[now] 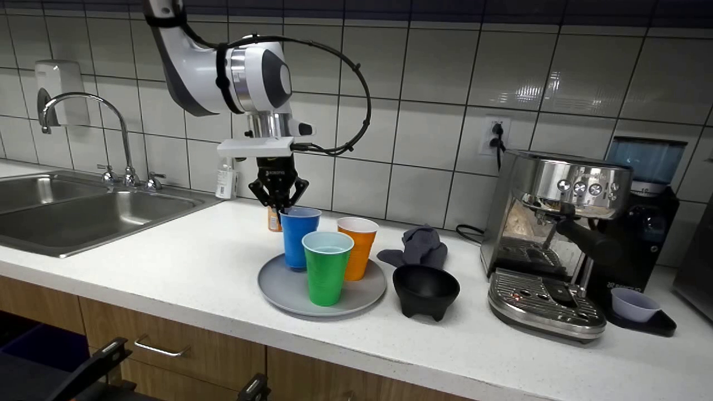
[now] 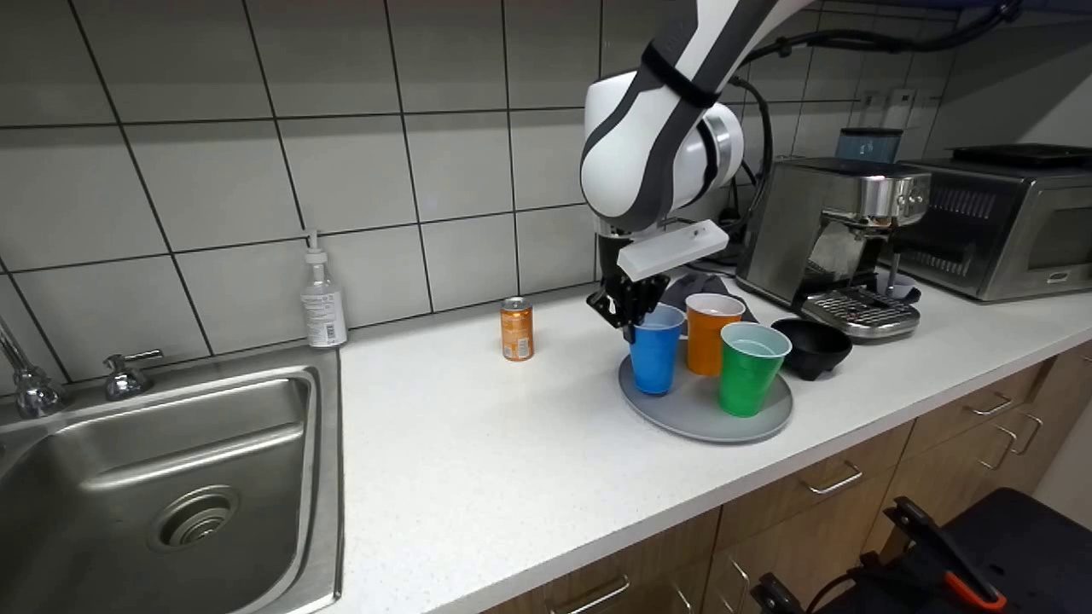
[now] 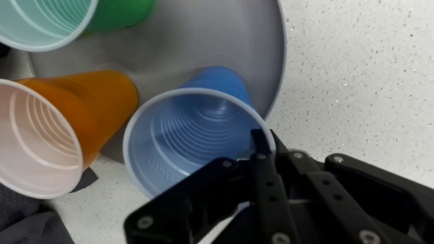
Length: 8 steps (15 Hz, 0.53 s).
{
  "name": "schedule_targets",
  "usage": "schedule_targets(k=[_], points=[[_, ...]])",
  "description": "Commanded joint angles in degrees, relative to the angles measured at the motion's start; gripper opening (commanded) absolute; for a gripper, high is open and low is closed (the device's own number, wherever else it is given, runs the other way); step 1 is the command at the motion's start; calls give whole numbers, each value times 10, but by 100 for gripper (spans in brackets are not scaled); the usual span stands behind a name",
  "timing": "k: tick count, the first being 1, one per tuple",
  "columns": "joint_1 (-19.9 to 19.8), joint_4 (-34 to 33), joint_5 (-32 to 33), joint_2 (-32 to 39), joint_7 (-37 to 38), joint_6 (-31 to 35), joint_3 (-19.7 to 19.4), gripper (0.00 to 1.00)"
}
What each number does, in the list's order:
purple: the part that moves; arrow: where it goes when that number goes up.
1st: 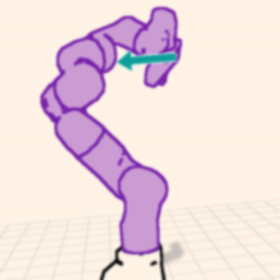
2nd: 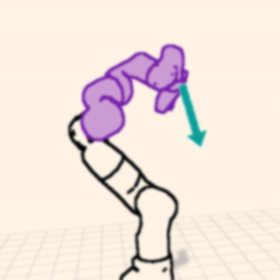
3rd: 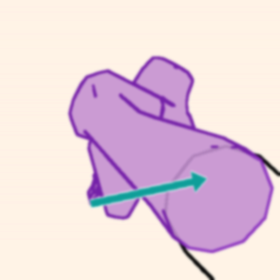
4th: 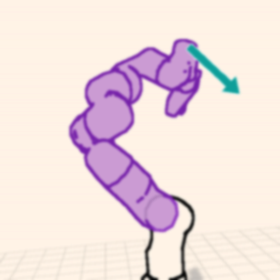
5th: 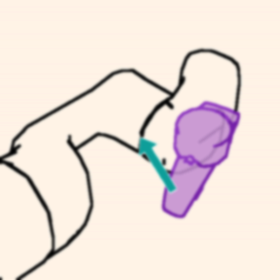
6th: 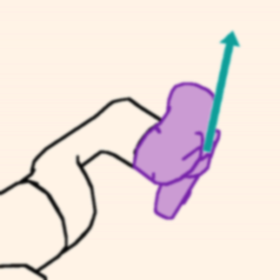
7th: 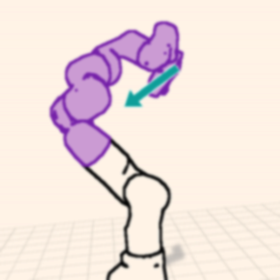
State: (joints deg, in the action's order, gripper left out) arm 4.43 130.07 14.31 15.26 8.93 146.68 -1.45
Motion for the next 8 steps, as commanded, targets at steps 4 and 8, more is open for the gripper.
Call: schedule_targets(k=[4, 8], points=[[11, -19, 12, 8, 23, -31, -8, 30], [10, -19, 10, 4, 23, -32, -7, 51]])
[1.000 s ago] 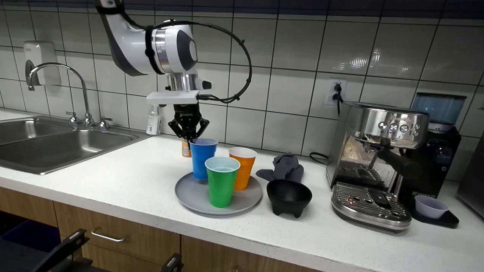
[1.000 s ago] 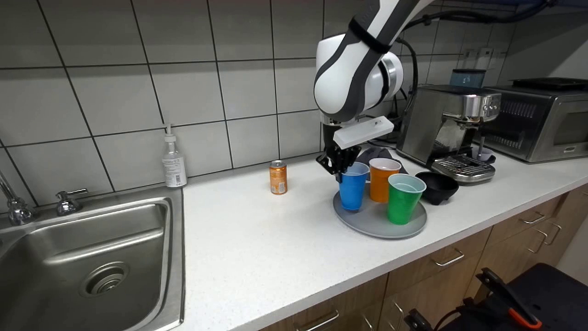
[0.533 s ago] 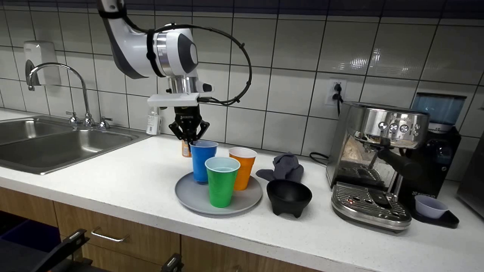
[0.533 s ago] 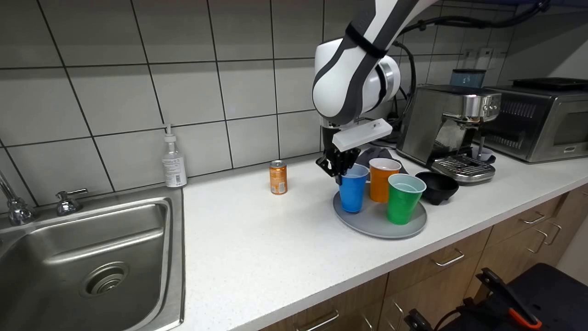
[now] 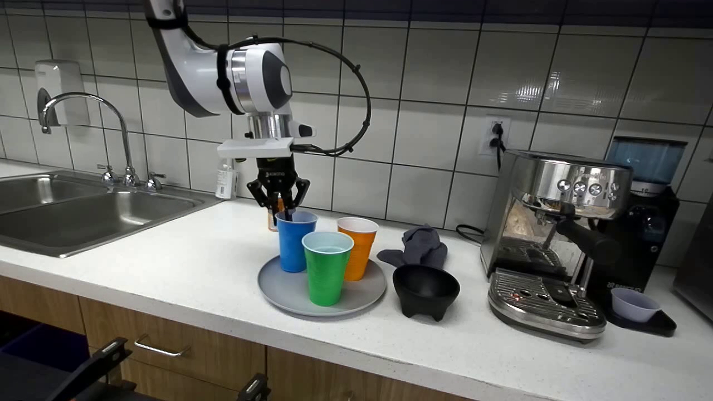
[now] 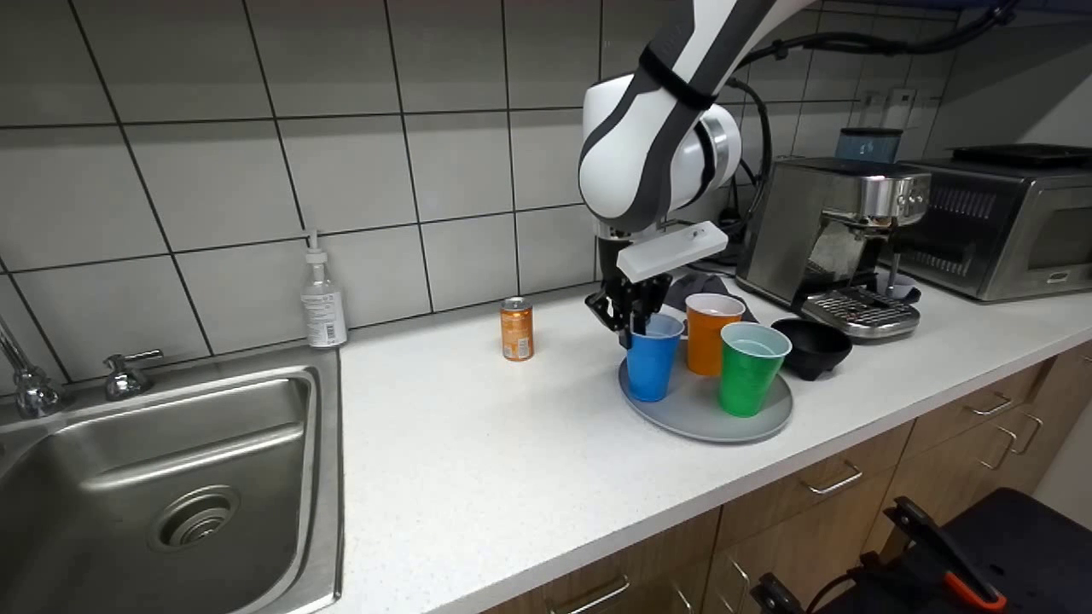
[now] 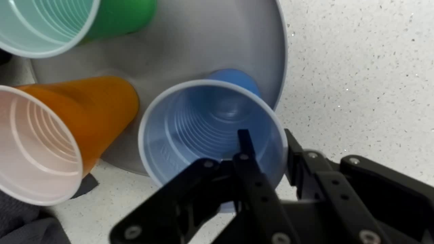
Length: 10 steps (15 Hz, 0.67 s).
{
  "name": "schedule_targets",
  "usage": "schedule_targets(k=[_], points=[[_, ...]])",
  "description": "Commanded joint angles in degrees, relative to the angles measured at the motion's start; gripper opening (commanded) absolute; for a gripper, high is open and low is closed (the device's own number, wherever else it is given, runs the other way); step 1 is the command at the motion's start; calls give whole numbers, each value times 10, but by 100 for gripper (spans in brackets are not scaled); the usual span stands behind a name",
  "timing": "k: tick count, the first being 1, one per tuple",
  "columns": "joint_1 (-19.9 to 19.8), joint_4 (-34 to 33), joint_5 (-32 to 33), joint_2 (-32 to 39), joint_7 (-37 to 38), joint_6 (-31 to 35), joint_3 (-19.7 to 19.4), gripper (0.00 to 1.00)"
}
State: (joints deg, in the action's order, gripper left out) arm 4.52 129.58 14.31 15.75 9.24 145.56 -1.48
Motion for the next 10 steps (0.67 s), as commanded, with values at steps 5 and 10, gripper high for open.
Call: schedule_targets(k=[5, 10], points=[[8, -9, 8, -12, 20, -16, -6, 88], [5, 3, 2, -34, 17, -9, -3, 100]])
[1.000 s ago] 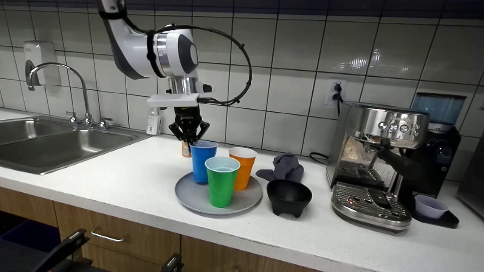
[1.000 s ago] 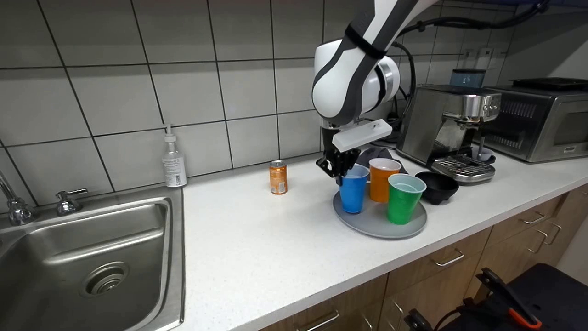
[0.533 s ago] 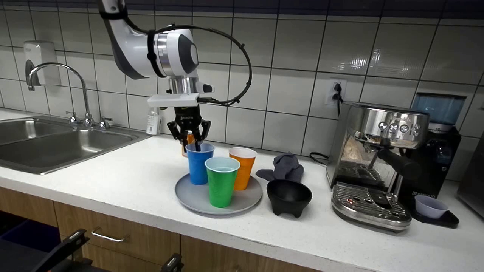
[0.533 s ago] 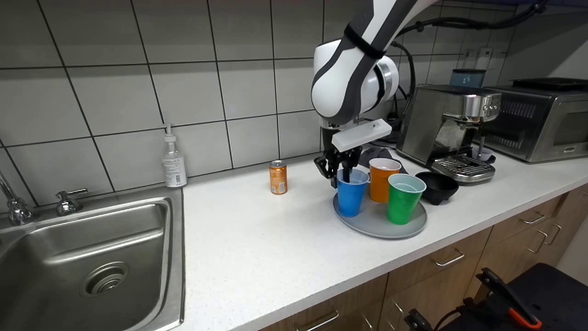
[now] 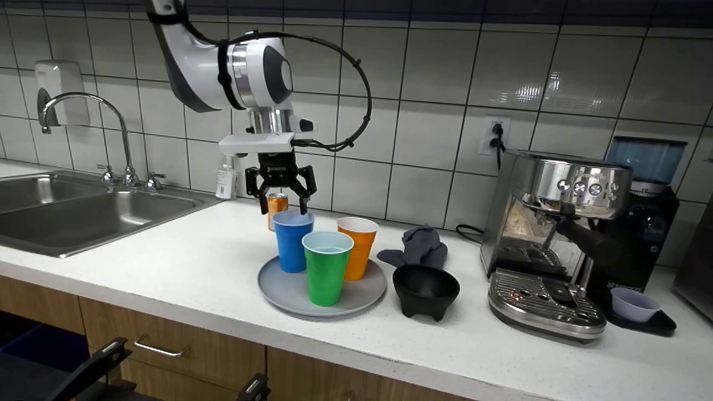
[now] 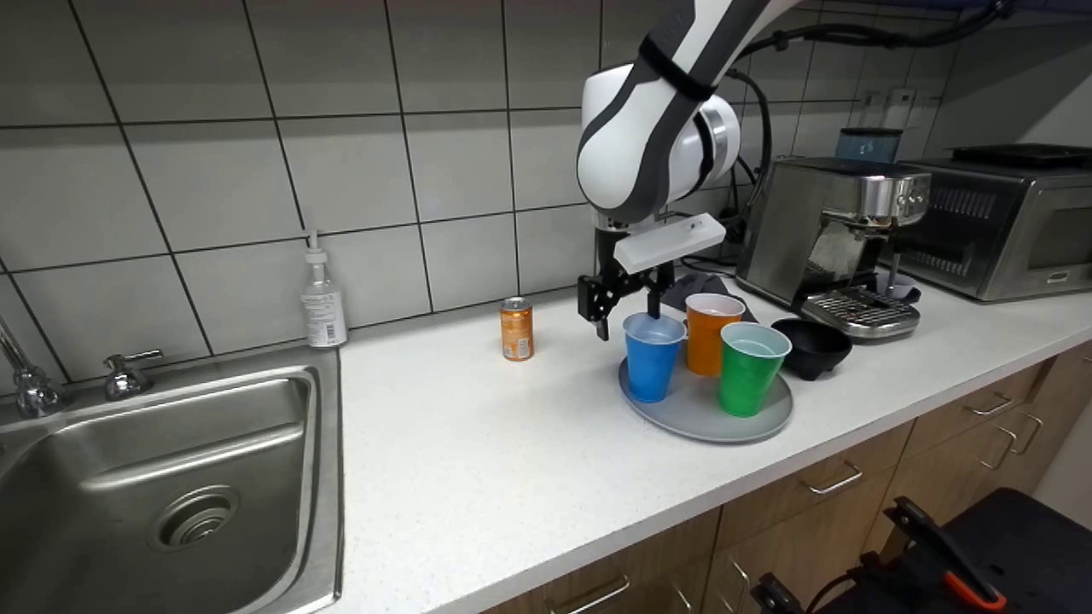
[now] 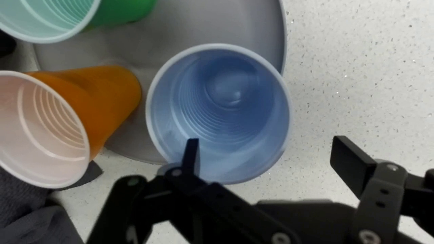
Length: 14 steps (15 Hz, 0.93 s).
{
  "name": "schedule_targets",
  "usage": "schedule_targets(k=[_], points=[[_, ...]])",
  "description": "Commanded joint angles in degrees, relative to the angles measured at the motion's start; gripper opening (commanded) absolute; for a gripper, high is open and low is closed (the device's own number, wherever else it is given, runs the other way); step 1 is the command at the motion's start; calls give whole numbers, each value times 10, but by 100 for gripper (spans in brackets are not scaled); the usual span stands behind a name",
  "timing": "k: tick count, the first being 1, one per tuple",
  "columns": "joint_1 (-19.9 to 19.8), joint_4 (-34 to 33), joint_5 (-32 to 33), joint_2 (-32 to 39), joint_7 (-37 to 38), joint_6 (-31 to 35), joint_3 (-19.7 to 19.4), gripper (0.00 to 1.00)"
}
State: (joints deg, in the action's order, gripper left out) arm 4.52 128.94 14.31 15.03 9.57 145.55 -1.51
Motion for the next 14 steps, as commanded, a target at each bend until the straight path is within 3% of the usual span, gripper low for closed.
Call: schedule_targets(k=[1, 14], points=[[5, 13, 1, -33, 13, -7, -2, 100], [-5, 92, -38, -154, 1, 7, 17, 100]])
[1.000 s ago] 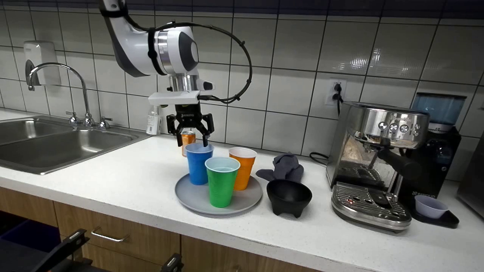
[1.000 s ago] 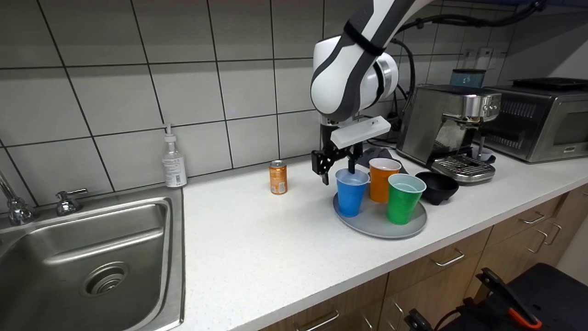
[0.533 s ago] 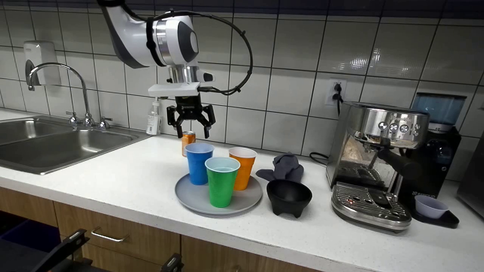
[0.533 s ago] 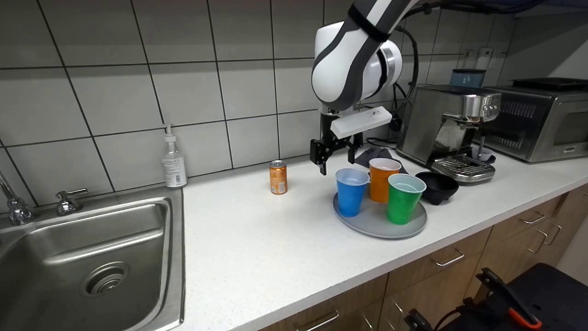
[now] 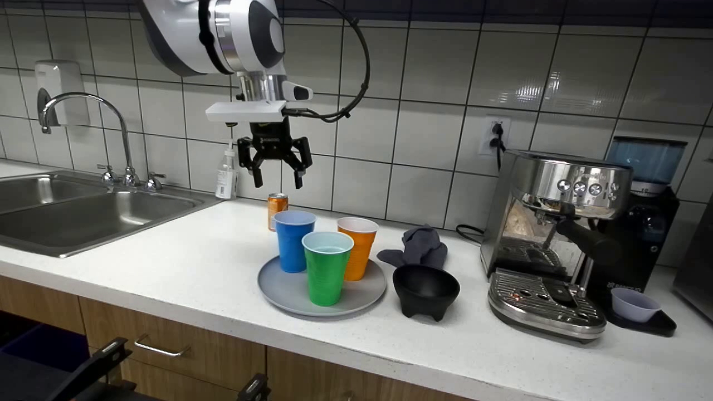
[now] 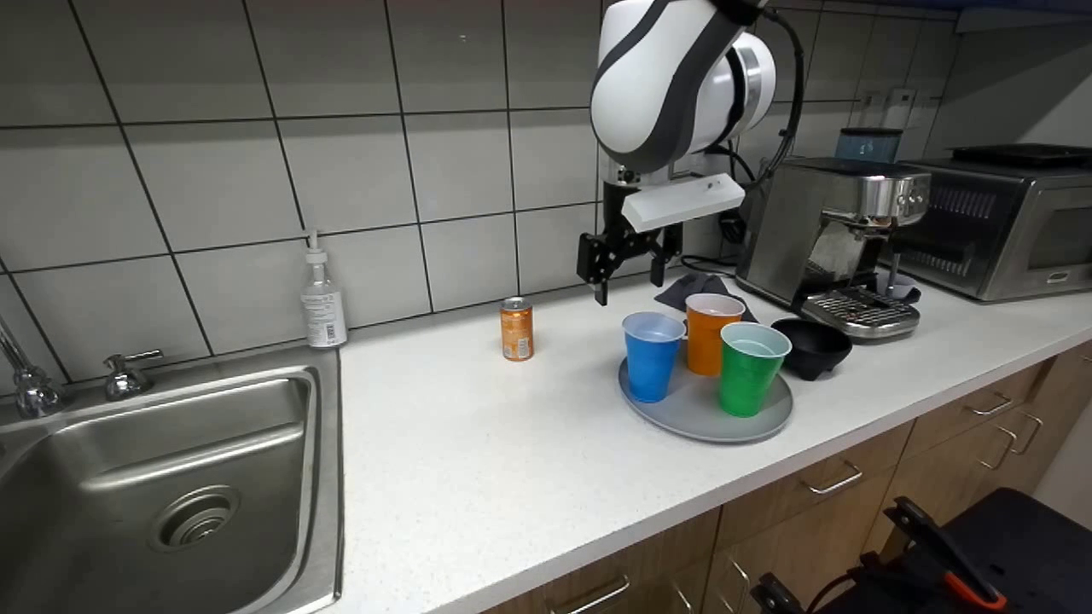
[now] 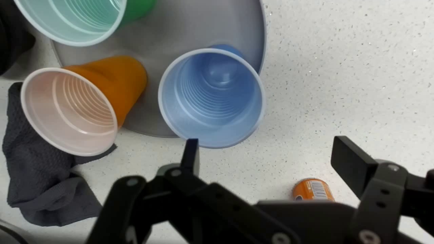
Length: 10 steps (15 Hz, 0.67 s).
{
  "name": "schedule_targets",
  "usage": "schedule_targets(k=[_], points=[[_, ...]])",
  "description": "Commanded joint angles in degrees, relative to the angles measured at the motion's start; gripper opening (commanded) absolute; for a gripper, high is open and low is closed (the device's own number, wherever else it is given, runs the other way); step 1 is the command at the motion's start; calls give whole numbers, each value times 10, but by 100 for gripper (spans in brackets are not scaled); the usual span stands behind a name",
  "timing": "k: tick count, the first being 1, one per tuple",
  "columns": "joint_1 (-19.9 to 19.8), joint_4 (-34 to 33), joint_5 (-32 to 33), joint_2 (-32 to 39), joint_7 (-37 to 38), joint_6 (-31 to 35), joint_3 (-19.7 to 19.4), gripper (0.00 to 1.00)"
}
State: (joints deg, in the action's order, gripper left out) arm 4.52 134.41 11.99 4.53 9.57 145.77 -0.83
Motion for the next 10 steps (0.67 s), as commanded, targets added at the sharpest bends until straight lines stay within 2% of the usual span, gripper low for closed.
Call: schedule_targets(k=[1, 2, 3, 10], points=[[-5, 45, -18, -58, 2, 4, 12, 100], [-6, 53, -20, -70, 5, 4, 13, 100], [-8, 21, -11, -30, -1, -1, 12, 100], [-10, 42, -14, -54, -1, 0, 15, 100]])
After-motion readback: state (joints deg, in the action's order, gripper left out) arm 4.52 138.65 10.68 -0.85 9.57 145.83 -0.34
